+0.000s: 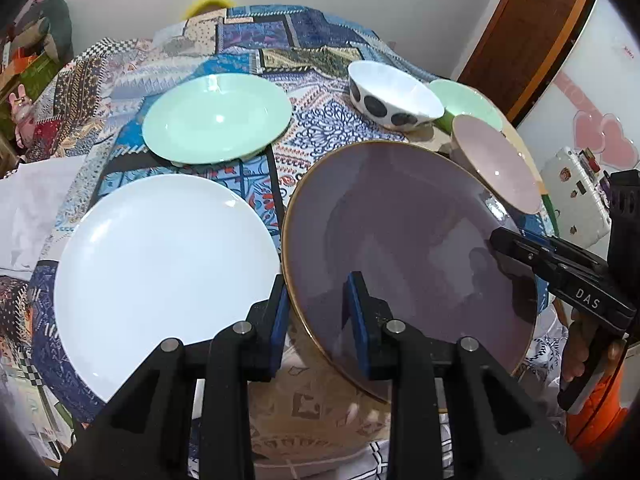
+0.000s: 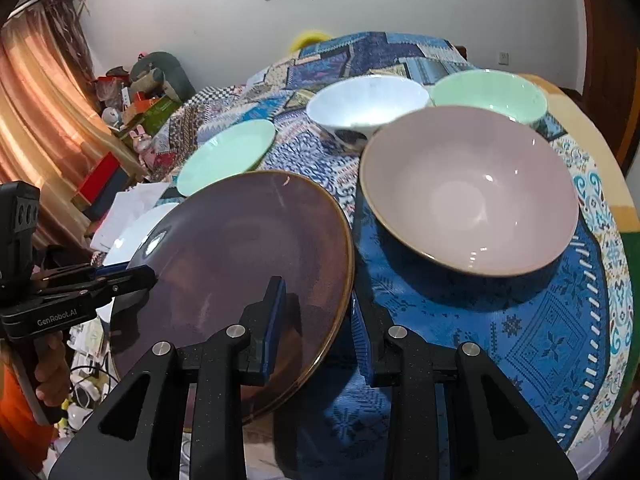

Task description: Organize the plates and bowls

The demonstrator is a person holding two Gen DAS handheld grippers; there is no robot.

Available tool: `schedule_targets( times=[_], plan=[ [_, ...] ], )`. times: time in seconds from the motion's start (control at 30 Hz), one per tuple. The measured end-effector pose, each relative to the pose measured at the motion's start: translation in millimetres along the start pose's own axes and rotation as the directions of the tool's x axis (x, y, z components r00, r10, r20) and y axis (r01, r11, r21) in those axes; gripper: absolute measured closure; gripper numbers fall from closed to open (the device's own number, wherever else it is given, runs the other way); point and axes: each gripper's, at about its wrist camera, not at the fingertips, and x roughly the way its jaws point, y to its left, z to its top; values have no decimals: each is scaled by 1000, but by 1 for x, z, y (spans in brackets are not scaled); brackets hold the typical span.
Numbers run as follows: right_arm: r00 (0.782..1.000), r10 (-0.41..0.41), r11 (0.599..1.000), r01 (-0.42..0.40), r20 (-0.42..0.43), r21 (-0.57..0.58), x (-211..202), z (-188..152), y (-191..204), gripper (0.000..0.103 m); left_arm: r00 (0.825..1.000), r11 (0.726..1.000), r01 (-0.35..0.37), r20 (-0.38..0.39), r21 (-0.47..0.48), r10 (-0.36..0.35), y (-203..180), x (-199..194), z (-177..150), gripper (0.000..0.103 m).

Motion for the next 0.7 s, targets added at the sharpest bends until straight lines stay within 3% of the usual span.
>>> schedule_targets(
  times=[0.7],
  plan=[
    [998,-36,999,38,-50,23,15,-4,-18,74,998,1000,10,-56,7,-10,-4,37,3,74]
  ],
)
